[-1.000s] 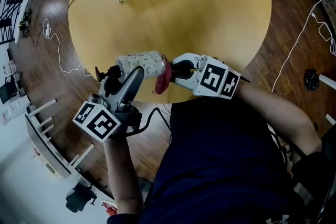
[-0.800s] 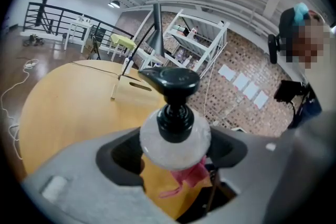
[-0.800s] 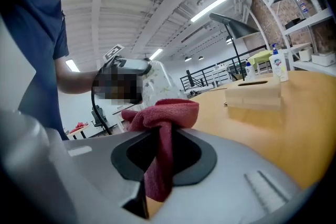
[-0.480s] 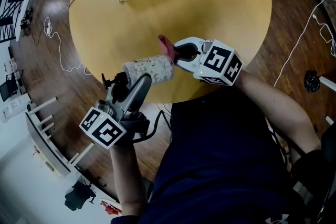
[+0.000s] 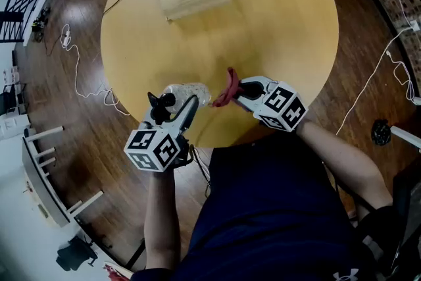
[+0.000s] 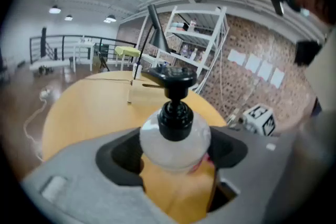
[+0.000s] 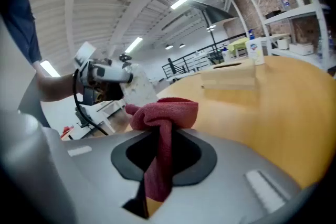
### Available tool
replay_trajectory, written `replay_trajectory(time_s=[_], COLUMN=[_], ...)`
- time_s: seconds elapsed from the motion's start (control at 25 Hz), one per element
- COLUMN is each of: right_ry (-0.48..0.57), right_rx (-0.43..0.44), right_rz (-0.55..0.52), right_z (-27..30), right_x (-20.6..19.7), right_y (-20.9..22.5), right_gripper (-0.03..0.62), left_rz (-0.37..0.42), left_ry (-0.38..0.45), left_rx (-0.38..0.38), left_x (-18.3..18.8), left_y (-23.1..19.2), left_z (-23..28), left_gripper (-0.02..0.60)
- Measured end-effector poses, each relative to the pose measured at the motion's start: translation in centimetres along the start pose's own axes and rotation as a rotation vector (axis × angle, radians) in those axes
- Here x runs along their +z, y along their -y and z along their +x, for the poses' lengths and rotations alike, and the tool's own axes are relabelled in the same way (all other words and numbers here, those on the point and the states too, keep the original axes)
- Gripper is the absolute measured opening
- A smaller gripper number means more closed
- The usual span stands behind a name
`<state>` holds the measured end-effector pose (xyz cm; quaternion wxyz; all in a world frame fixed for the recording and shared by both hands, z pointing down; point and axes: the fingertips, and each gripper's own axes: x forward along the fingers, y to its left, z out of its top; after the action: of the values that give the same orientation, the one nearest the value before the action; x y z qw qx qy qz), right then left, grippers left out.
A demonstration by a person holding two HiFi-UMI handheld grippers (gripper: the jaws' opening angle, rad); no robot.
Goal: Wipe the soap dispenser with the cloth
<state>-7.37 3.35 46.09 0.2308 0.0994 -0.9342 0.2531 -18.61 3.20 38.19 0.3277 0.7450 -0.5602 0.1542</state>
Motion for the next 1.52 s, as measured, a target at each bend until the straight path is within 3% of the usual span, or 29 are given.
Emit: replay_trajectory(time_s=[0.08,0.2,0.32,0.44,0.52,0.6,0.84,0.92,1.0,1.12,1.28,1.36,1.44,1.52], right_ry=[-0.073,-0.165,-0.204,-0.297,-0.333,-0.305,-0.104,-0.044,0.009,0.081,0.202,0.259,0.313,0.363], right_rx=[-0.176,-0.428,-0.543,-0.577,-0.577,-0.585,-0.601,-0.575,-0.534,-0.459,-0.336,-0.267,-0.22,-0.197], right_rz=[0.051,0.132,0.129,0.062,0.085,0.142,0.17,0.21,0.247,0.263,0.226,0.191,0.147,0.119], right_z=[-1.8,-4.2,-4.0,-2.4,-1.8,-1.9,-6.5,-7.9,-9.0,-10.2,-11.5,-13.0,-15.5,-18.7], right_x=[-0.7,-2.1,-3.4,-5.4,-6.7,-6.9,-2.8,-2.3,-2.1,-1.5,0.7,1.3,0.9,-0.7], right_y=[3.7,9.3,12.1,12.4,12.4,12.2,8.1,6.1,4.4,2.0,-3.0,-6.3,-9.5,-12.0], right_gripper=[0.067,0.067,0.067,0.079,0.155,0.228,0.25,0.23,0.187,0.075,0.022,0.017,0.013,0.011], left_rz=[0.121,0.211,0.236,0.243,0.246,0.243,0.092,0.033,-0.007,-0.059,-0.04,-0.046,-0.013,0.076], left_ry=[-0.071,-0.124,-0.148,-0.119,-0.095,-0.109,-0.073,-0.027,0.044,0.124,0.291,0.371,0.427,0.456], left_rx=[0.102,0.204,0.241,0.263,0.263,0.24,0.17,0.197,0.233,0.193,0.169,0.149,0.122,0.117], left_x=[-1.6,-3.5,-5.9,-7.4,-7.5,-8.0,-9.3,-10.2,-10.9,-10.9,-8.0,-6.6,-6.4,-7.7], left_y=[-2.0,-4.9,-6.9,-8.1,-8.1,-8.0,-7.8,-8.0,-8.0,-4.1,2.1,6.4,11.5,16.7], left_z=[1.0,2.8,4.5,5.2,5.7,6.0,0.5,-2.4,-4.7,-7.9,-12.3,-14.3,-15.7,-16.6], left_gripper=[0.359,0.359,0.36,0.362,0.362,0.37,0.383,0.382,0.34,0.26,0.117,0.014,0.003,0.003])
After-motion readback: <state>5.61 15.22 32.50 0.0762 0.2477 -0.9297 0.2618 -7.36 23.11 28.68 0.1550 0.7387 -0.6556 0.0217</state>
